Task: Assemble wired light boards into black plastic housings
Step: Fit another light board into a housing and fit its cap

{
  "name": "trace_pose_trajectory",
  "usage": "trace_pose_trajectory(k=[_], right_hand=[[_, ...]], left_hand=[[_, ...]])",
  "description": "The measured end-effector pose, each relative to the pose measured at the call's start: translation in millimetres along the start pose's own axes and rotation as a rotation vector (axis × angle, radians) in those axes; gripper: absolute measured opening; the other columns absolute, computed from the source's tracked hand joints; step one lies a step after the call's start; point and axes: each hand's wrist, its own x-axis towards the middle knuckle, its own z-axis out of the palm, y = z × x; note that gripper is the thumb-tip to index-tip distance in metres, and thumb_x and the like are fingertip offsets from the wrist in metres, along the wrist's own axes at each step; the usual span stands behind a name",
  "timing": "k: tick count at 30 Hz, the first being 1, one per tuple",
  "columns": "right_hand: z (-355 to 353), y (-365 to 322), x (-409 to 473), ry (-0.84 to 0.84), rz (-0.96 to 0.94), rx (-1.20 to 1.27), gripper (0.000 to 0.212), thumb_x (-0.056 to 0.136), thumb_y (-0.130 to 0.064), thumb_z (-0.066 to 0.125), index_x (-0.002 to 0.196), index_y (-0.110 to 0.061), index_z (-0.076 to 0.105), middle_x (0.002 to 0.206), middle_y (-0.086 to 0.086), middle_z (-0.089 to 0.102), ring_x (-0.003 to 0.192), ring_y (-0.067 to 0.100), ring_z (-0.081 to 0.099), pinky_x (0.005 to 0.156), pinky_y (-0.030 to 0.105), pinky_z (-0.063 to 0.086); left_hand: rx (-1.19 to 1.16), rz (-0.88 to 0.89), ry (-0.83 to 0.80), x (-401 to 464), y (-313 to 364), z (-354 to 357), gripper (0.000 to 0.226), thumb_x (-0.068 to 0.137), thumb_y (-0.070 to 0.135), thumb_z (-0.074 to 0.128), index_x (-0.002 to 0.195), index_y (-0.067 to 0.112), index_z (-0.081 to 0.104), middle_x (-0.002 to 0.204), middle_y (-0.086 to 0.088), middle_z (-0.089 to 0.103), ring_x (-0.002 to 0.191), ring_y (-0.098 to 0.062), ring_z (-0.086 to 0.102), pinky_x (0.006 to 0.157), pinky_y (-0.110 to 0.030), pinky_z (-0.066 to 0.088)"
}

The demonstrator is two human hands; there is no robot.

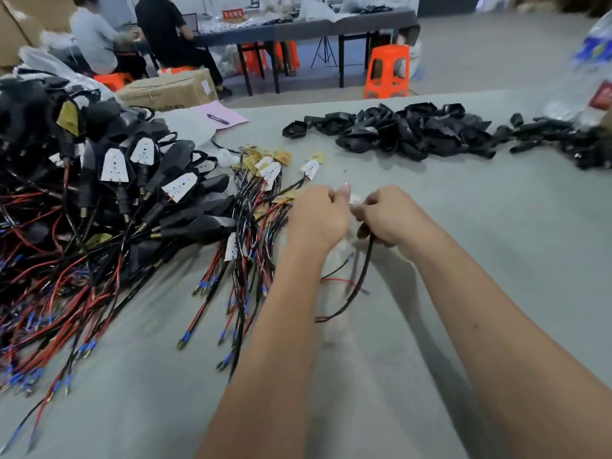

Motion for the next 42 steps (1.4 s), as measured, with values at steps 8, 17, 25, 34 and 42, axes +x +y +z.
trace_pose_trajectory(k=[8, 17, 25, 34, 42], right_hand=[[-82, 79, 9, 0.436, 0.1, 0.819, 0.03, 0.102, -0.034, 0.063, 0.08, -0.013, 0.061, 0.051, -0.003, 0.059, 0.037, 0.01, 0.042, 0.038, 0.018, 0.032], [-95, 114, 17, 0.48, -0.044, 0.884, 0.019, 0.107, -0.021, 0.048, 0.09, -0.015, 0.054, 0.075, 0.007, 0.076, 0.049, 0.018, 0.054, 0.04, 0.024, 0.04], [-92, 116, 19, 0.517, -0.033, 0.953, 0.005, 0.102, -0.011, 0.059, 0.101, -0.009, 0.054, 0.073, 0.011, 0.074, 0.049, 0.013, 0.057, 0.044, 0.023, 0.042], [-92, 115, 20, 0.493, -0.027, 1.011, 0.015, 0.112, -0.015, 0.032, 0.099, -0.02, 0.037, 0.079, 0.017, 0.076, 0.058, 0.03, 0.071, 0.043, 0.028, 0.051], [-96, 119, 15, 0.4, -0.064, 1.053, 0.012, 0.095, 0.004, 0.063, 0.094, -0.007, 0.062, 0.074, 0.007, 0.072, 0.057, 0.014, 0.058, 0.05, 0.02, 0.044]], left_hand=[[-0.01, 0.135, -0.505, -17, 49, 81, 0.031, 0.104, 0.017, 0.047, 0.089, 0.006, 0.072, 0.065, -0.001, 0.068, 0.047, -0.004, 0.055, 0.049, -0.019, 0.042], [0.223, 0.248, -0.11, 36, 74, 150, 0.026, 0.096, 0.024, 0.047, 0.084, 0.015, 0.068, 0.09, -0.006, 0.07, 0.093, -0.031, 0.06, 0.078, -0.039, 0.046], [0.634, 0.183, -0.099, 119, 61, 172, 0.056, 0.101, 0.061, 0.035, 0.153, 0.039, 0.035, 0.145, -0.021, 0.036, 0.134, -0.039, 0.028, 0.109, -0.049, 0.028], [0.717, 0.337, 0.099, 122, 47, 164, 0.046, 0.102, 0.05, 0.041, 0.111, 0.015, 0.069, 0.118, -0.013, 0.065, 0.117, -0.032, 0.049, 0.097, -0.037, 0.035], [0.393, 0.179, 0.04, 80, 39, 122, 0.037, 0.08, 0.027, 0.065, 0.053, 0.017, 0.042, 0.055, 0.001, 0.046, 0.063, -0.024, 0.05, 0.056, -0.032, 0.036]])
